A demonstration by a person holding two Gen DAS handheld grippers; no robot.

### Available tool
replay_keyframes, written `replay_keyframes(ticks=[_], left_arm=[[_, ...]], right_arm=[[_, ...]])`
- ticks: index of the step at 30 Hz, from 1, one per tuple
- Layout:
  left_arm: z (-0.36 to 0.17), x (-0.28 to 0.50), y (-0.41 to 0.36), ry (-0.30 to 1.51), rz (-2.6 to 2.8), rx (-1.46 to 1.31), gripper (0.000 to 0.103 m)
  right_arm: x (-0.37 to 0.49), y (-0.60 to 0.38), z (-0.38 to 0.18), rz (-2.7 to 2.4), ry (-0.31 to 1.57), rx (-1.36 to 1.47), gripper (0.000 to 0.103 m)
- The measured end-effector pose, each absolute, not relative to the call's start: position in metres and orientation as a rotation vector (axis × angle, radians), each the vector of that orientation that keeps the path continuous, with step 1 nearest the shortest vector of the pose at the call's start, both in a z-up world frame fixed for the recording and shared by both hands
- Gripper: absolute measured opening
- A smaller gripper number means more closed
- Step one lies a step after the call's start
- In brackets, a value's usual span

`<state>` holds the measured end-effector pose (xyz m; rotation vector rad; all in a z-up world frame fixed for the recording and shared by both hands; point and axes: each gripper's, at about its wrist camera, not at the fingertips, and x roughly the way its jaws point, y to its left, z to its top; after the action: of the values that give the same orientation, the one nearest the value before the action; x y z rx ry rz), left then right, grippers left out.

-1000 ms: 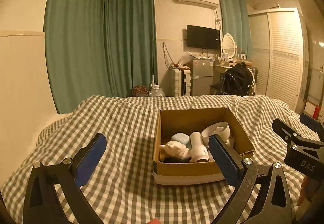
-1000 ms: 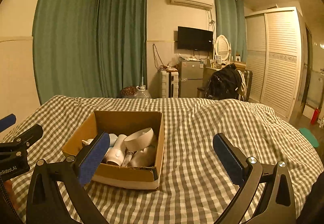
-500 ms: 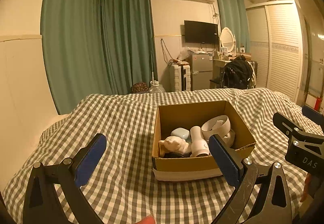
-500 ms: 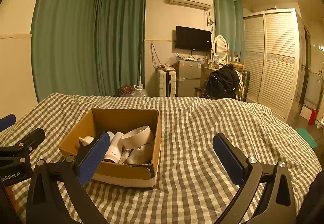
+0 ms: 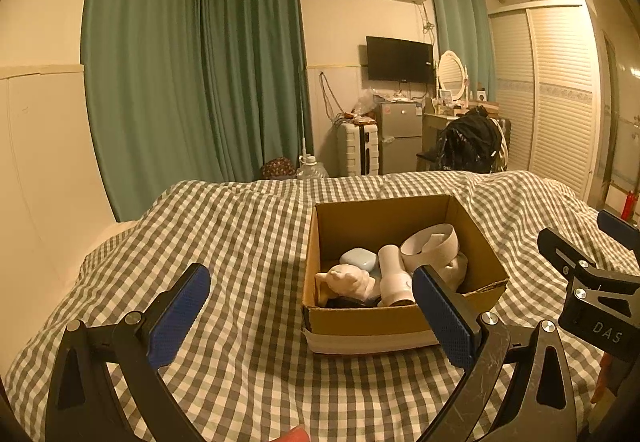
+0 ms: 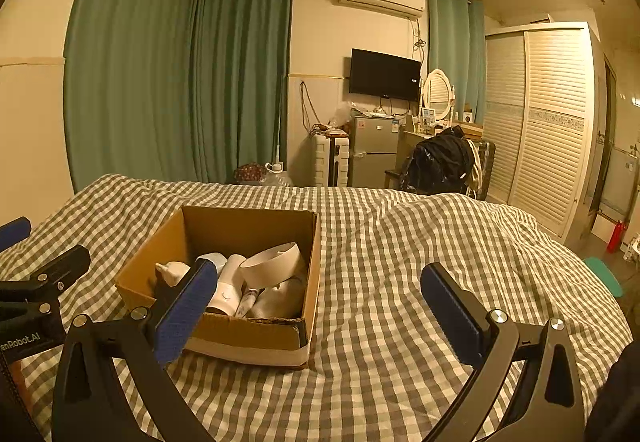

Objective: Organize objects

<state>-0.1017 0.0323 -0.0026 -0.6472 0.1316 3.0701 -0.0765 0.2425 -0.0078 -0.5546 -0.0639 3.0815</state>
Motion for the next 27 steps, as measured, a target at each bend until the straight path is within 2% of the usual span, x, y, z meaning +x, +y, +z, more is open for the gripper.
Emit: replay_keyframes(ticks=[27], left_arm=[[-0.0039,-0.1015,0.0319,0.119,3.066,-0.656,0.103]], right_arm=[[-0.0800,0.2394,-0.0116,3.074,-0.073,-0.593,0.102]])
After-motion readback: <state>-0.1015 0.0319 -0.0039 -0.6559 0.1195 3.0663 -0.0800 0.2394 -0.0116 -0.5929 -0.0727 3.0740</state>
